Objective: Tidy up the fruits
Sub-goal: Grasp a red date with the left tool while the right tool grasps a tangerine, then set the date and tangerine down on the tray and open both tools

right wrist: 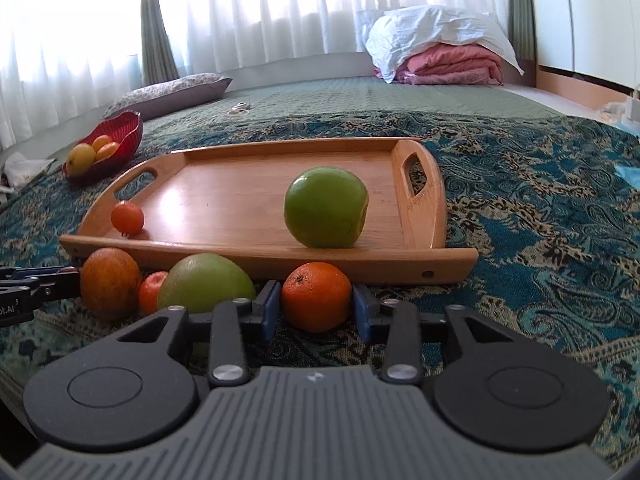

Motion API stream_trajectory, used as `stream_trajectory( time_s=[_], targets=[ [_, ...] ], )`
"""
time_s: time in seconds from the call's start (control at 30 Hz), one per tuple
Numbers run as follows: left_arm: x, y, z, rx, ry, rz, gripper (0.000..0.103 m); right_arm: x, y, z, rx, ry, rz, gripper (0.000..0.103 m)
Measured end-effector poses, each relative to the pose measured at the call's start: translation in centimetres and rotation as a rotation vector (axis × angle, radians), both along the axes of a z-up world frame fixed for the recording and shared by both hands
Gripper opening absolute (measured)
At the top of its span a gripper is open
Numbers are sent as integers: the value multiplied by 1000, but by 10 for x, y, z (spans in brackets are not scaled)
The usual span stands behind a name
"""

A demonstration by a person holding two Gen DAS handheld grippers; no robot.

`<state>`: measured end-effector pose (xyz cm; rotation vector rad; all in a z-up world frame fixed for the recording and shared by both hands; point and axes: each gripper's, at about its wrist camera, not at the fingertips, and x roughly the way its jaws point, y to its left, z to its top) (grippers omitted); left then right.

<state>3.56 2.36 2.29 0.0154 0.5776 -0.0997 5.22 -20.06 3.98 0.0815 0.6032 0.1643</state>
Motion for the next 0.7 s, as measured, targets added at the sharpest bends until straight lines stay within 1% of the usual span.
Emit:
stream_trajectory(
  time_s=[0.13,0.27,0.37,0.5,0.6,0.7],
  targets=[
    [4,-2,23,23,-66,-12,24,-4,-3,17,43,-54,-15,42],
    [26,-1,49,-2,-81,-24,24,6,-10,42,83,-95,-24,42],
    [63,1,67,-39,-30,-36,23,32,-16,63,75,-88,-19,42],
    [121,4,81,-84,69,-15,23,87,-20,88,80,11,-9,42],
    [161,4,77,-95,138,6,23,126,-18,92,47,97,2,42],
    [187,4,61,-103,228,14,23,153,-15,83,37,177,4,42]
  ],
)
